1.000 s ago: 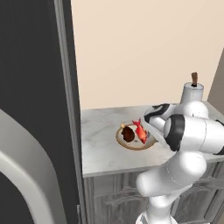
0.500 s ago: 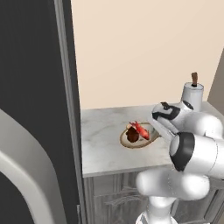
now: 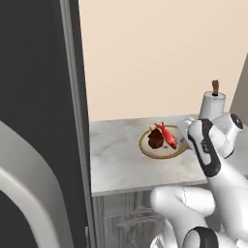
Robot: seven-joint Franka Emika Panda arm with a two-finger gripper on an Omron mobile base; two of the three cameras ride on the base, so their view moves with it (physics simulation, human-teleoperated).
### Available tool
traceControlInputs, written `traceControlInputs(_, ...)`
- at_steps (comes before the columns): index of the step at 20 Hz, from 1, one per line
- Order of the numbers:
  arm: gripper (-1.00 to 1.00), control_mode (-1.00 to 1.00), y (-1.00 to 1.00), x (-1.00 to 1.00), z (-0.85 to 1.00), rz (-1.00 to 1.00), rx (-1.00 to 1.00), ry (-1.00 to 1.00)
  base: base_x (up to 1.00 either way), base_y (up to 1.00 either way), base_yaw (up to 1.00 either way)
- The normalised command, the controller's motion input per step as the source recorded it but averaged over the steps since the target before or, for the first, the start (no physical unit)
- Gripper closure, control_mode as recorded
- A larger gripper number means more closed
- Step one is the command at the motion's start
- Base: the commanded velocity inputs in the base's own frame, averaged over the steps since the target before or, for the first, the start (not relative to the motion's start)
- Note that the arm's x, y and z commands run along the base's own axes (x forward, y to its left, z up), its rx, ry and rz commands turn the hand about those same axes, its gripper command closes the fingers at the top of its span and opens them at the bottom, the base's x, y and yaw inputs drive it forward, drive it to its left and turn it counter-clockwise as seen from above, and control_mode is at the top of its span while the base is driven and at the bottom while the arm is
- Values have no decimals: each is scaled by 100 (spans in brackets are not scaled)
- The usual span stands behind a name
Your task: Place the bowl with the garlic and lemon wedge on the second highest shelf of the fridge. Place the bowl with the fish and steak on the top shelf of the fridge.
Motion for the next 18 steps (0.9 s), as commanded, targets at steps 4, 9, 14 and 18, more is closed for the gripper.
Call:
traceControlInputs(4,100,-100,-1,-83,76,-20,13,-21,0,0,0)
traceControlInputs(9,100,-100,0,-82,65,-18,4,-18,0,0,0)
traceControlInputs(14,100,-100,0,-83,33,-12,9,-9,0,0,0)
traceControlInputs(18,100,-100,0,-18,3,-2,6,-3,0,0,0)
